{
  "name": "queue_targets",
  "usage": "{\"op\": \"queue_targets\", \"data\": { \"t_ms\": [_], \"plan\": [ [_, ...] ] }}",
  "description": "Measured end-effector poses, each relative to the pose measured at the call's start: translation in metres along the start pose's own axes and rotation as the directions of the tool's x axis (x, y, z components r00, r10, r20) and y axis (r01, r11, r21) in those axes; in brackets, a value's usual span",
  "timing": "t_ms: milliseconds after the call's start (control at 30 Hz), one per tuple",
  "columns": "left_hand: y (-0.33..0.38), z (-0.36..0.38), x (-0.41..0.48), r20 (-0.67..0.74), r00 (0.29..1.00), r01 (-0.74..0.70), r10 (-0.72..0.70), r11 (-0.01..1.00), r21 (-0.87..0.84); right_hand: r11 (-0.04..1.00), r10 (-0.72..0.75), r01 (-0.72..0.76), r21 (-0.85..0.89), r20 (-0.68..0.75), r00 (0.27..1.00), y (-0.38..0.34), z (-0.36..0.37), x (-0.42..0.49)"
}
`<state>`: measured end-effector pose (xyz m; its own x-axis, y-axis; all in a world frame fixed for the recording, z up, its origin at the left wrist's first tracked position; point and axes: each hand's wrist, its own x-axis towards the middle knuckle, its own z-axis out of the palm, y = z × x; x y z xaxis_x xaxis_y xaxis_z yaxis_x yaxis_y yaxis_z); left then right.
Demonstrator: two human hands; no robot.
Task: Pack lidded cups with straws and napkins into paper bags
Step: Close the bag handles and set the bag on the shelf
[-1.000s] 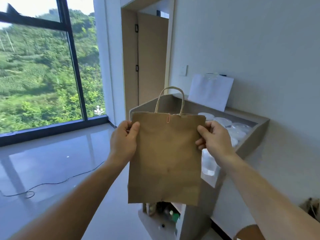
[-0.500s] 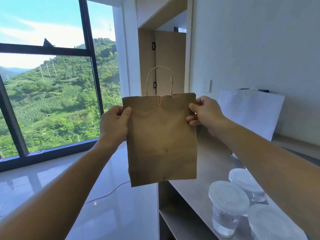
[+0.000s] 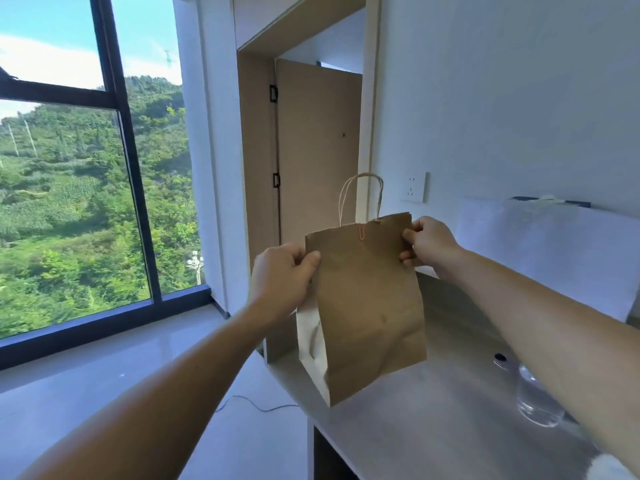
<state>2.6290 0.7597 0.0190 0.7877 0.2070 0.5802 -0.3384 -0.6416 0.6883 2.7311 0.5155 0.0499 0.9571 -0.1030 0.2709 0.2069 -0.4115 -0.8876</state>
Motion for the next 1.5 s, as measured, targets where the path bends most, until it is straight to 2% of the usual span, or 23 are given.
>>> {"op": "queue_targets", "data": {
  "t_ms": [133, 233, 500, 700, 967, 1133, 1267, 1367, 1433, 1500],
  "plan": [
    [-0.028, 0.032, 0.042, 0.113, 0.993, -0.013, 0.018, 0.999, -0.041, 0.998, 0.023, -0.03, -0.062, -0.113, 0.993, 0.017, 0.018, 0.044],
    [-0.042, 0.057, 0.066, 0.137, 0.99, -0.016, 0.023, 0.999, -0.048, 0.994, 0.026, -0.042, -0.098, -0.16, 0.987, 0.032, 0.029, 0.074],
    [-0.078, 0.128, 0.117, 0.187, 0.982, -0.017, 0.023, 0.999, -0.034, 0.993, 0.089, -0.1, -0.066, -0.147, 0.985, 0.092, 0.056, 0.165],
    [-0.081, 0.175, 0.14, 0.177, 0.978, -0.115, 0.109, 0.993, 0.023, 0.995, 0.067, -0.079, -0.055, -0.195, 0.979, 0.127, 0.055, 0.211],
    [-0.089, 0.193, 0.154, 0.118, 0.987, -0.111, 0.114, 0.993, -0.031, 1.0, 0.017, -0.02, -0.016, -0.177, 0.984, 0.149, 0.049, 0.229],
    [-0.093, 0.196, 0.143, 0.163, 0.983, -0.082, 0.089, 0.995, -0.048, 0.998, 0.048, -0.042, 0.038, -0.18, 0.982, 0.157, 0.047, 0.22],
    [-0.096, 0.198, 0.137, 0.236, 0.971, -0.017, 0.028, 0.999, -0.051, 0.993, 0.113, -0.116, -0.012, -0.143, 0.983, 0.155, 0.041, 0.198],
    [-0.088, 0.19, 0.138, 0.273, 0.961, -0.05, 0.039, 0.998, 0.035, 0.977, 0.143, -0.159, -0.139, -0.116, 0.983, 0.14, 0.03, 0.171],
    [-0.083, 0.185, 0.135, 0.287, 0.954, -0.138, 0.082, 0.974, 0.179, 0.959, 0.137, -0.16, -0.235, -0.109, 0.984, 0.128, 0.018, 0.148],
    [-0.076, 0.178, 0.129, 0.252, 0.949, -0.263, 0.192, 0.92, 0.291, 0.934, 0.141, -0.156, -0.32, -0.071, 0.987, 0.115, 0.003, 0.122]
  ]
}}
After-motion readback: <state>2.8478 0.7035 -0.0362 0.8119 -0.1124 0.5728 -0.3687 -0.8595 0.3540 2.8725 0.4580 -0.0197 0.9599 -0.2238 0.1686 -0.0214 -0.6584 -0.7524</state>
